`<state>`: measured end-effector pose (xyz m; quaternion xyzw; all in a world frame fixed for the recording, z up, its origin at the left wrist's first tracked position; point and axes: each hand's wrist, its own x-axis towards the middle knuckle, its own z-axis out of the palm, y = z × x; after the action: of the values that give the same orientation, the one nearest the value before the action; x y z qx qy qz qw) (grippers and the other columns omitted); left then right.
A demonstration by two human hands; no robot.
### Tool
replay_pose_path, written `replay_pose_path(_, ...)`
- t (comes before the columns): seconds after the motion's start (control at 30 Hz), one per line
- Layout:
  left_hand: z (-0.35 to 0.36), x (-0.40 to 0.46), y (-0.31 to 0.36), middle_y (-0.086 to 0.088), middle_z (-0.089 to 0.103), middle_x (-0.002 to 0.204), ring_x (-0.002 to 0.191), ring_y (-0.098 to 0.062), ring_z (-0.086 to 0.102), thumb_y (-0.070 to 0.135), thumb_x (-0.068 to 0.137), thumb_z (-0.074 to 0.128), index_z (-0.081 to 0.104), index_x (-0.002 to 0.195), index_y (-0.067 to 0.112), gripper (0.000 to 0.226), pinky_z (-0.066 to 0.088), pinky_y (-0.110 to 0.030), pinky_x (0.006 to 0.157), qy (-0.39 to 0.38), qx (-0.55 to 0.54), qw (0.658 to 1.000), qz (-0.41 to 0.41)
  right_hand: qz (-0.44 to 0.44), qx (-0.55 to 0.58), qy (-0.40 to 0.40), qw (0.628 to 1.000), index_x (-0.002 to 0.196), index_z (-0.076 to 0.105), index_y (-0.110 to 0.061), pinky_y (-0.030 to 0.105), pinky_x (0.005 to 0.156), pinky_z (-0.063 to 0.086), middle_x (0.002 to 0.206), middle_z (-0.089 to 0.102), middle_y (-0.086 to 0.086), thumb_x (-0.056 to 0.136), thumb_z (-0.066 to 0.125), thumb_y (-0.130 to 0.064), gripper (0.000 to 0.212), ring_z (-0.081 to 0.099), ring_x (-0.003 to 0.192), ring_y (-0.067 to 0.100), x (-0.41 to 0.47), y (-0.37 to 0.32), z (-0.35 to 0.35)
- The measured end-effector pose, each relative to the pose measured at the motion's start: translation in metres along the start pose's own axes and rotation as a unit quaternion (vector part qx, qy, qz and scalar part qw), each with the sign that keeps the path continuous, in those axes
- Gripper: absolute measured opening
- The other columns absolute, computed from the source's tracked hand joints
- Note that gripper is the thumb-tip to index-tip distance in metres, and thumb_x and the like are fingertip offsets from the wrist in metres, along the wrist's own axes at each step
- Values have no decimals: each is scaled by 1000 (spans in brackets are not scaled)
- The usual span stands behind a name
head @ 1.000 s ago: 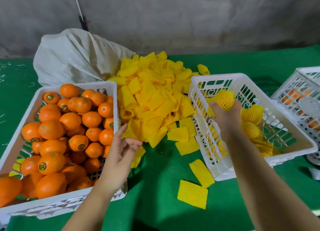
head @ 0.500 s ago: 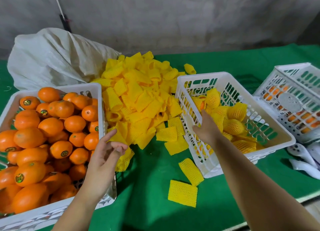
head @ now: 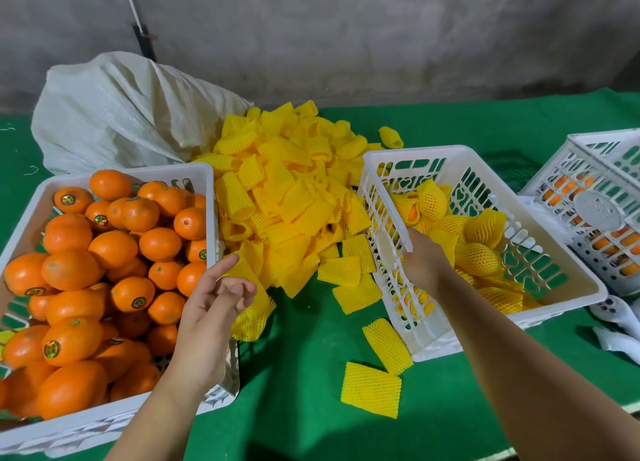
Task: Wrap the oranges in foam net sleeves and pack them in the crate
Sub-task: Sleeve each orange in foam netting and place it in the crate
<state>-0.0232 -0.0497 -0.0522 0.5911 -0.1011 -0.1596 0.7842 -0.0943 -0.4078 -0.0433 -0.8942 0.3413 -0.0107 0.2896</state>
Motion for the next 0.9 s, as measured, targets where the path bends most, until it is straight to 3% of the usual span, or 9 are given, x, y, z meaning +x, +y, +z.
replay_pose_path(0.13,-3,3,-1,-16,60,91,86,-22,62,15,101,54,58,145,10,44,57,-28,78,1,-55,998,-11,-42,-22,-25,999,160,32,-14,43,78,51,137,61,20,105,45,-5,57,63,102,36,-5,-16,2)
replay_pose_path(0.2,-3,3,-1,-10,64,88,87,-22,64,12,103,52,61,141,8,39,58,-28,78,6,-72,997,-11,-58,-35,-29,997,161,30,-13,42,75,52,133,63,20,106,44,-7,57,66,104,40,-8,-24,7)
replay_pose_path(0.27,-2,4,0,-10,64,88,89,-22,64,9,104,51,64,136,9,35,58,-28,79,13,-83,996,-10,-68,-51,-27,996,161,28,-11,36,68,50,125,66,20,106,44,-8,57,67,93,36,-13,-32,11)
replay_pose_path(0.33,-1,3,0,-10,63,89,90,-23,65,11,103,53,67,133,10,33,58,-28,80,13,-86,996,-10,-77,-67,-31,994,161,28,-10,39,71,55,122,67,20,107,45,-11,56,68,91,33,-17,-39,14)
replay_pose_path(0.47,-4,4,-2,-10,63,89,90,-22,65,9,106,51,71,128,14,30,58,-27,81,19,-75,997,-18,-96,-77,-43,991,159,30,-7,45,78,58,125,66,21,108,47,-14,55,67,96,36,-24,-50,23)
replay_pose_path(0.67,-3,5,-5,-7,69,93,92,-21,65,16,104,57,70,129,17,28,58,-26,86,25,-48,998,-19,-97,-88,-57,990,162,22,-6,38,78,52,135,61,22,107,51,-16,63,64,109,38,-32,-70,49)
replay_pose_path(0.83,-3,5,-4,-4,72,102,99,-17,69,26,100,61,69,129,21,31,56,-31,95,14,-3,1000,-12,-68,-108,-72,989,163,15,-7,43,89,53,145,54,23,107,51,-18,67,60,121,40,-27,-74,49)
replay_pose_path(0.9,-2,3,-5,2,73,107,107,-13,68,21,105,60,69,128,24,25,51,-34,101,15,64,998,-6,-74,-123,-73,987,165,4,-12,47,111,42,164,29,20,105,55,-26,79,36,145,43,-35,-78,54)
